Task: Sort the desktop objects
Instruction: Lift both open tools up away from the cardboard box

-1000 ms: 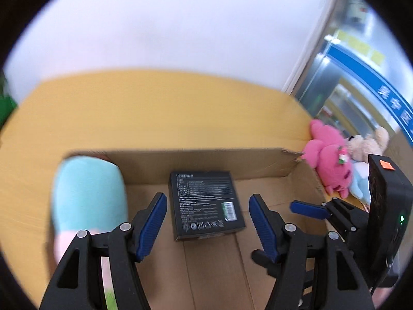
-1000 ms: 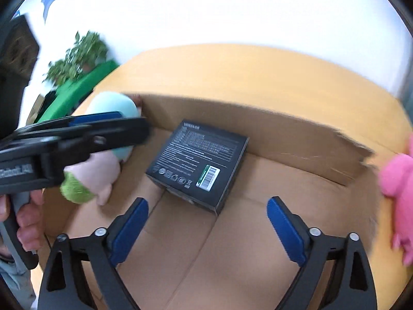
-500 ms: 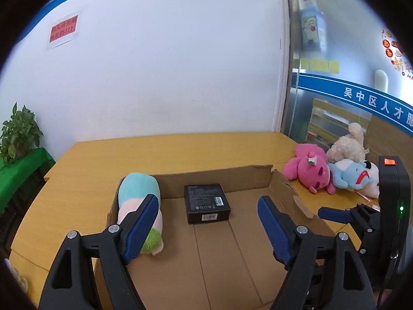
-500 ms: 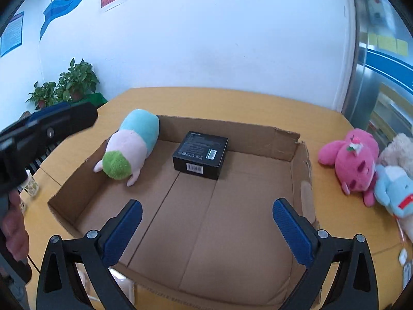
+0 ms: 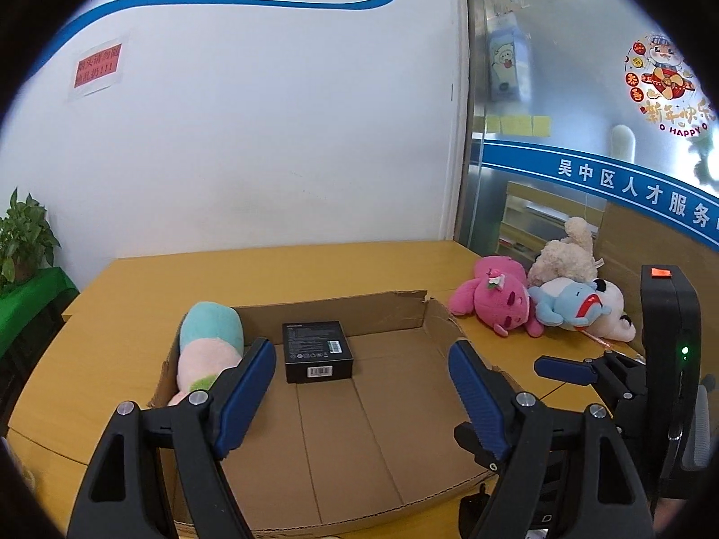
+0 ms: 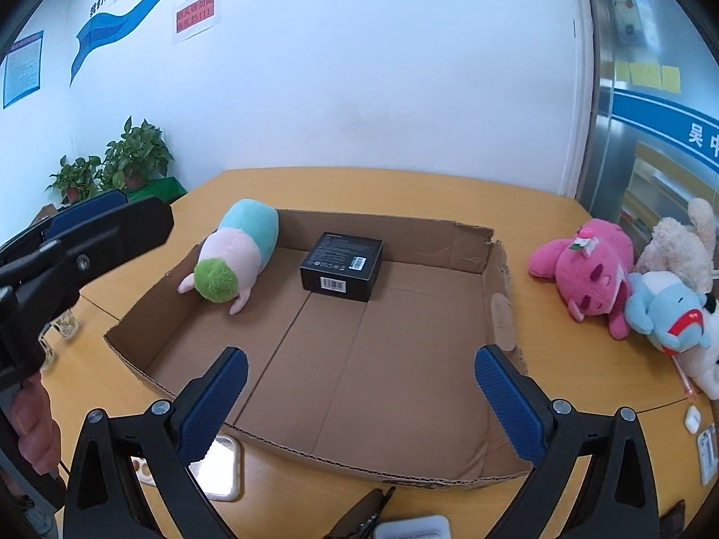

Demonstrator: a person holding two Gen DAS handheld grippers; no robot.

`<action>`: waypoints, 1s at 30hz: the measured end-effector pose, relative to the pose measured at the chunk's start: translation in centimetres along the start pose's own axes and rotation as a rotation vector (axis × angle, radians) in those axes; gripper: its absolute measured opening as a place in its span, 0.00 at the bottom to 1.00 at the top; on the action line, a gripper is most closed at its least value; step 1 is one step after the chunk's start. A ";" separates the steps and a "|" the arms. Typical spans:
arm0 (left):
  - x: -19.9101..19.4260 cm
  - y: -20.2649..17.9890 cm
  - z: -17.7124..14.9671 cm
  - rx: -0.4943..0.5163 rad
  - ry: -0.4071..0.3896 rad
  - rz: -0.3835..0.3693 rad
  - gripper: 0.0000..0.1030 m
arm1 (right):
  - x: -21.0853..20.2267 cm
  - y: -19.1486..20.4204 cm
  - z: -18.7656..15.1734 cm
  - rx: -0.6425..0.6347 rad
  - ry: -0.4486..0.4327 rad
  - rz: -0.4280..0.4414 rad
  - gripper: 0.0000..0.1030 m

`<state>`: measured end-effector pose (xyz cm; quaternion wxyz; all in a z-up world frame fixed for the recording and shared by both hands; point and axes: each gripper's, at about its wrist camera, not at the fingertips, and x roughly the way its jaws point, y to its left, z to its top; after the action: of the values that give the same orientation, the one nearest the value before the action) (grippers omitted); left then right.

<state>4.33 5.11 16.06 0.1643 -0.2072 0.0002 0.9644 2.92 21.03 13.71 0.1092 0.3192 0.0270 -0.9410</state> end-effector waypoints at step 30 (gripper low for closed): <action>2.9 1.7 -1.8 -0.015 0.119 0.039 0.77 | 1.0 0.2 -0.6 0.012 0.034 0.007 1.00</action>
<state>2.05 4.31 13.12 0.1436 -0.2655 0.0070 0.9533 2.54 20.77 12.69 0.1101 0.3359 0.0218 -0.9352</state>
